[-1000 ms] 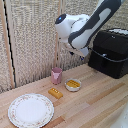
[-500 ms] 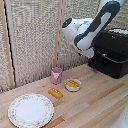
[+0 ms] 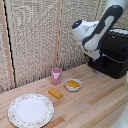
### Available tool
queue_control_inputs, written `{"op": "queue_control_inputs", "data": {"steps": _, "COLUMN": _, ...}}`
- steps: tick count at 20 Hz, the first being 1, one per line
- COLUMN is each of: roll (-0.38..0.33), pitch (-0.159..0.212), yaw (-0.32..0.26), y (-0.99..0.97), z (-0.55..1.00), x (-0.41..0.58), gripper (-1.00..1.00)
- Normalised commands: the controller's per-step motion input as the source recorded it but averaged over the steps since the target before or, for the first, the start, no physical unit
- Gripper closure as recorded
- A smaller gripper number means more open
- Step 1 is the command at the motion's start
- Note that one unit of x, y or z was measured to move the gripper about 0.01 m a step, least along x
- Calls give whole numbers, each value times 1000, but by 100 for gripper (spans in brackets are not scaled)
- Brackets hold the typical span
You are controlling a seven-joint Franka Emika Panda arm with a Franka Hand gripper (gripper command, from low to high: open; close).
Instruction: Extend the gripper towards the air fryer handle. Grasp the air fryer handle and pull it to open the air fryer. Release the air fryer handle and move the gripper to the bread. Grasp the bread with the gripper and move it to the air fryer basket. Release the bread inside the air fryer and retract the gripper.
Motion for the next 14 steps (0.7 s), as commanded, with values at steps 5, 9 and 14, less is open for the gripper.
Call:
{"op": "queue_control_inputs", "data": {"steps": 5, "roll": -99, "pitch": -15, "yaw": 158, "y": -605, "z": -76, "x": 0, "gripper": -100}}
{"op": "queue_control_inputs", "data": {"steps": 9, "roll": -153, "pitch": 0, "yaw": 178, "y": -530, "z": -76, "x": 0, "gripper": -100}}
{"op": "queue_control_inputs", "data": {"steps": 14, "roll": -207, "pitch": 25, "yaw": 187, "y": -393, "z": -78, "x": 0, "gripper": -100}}
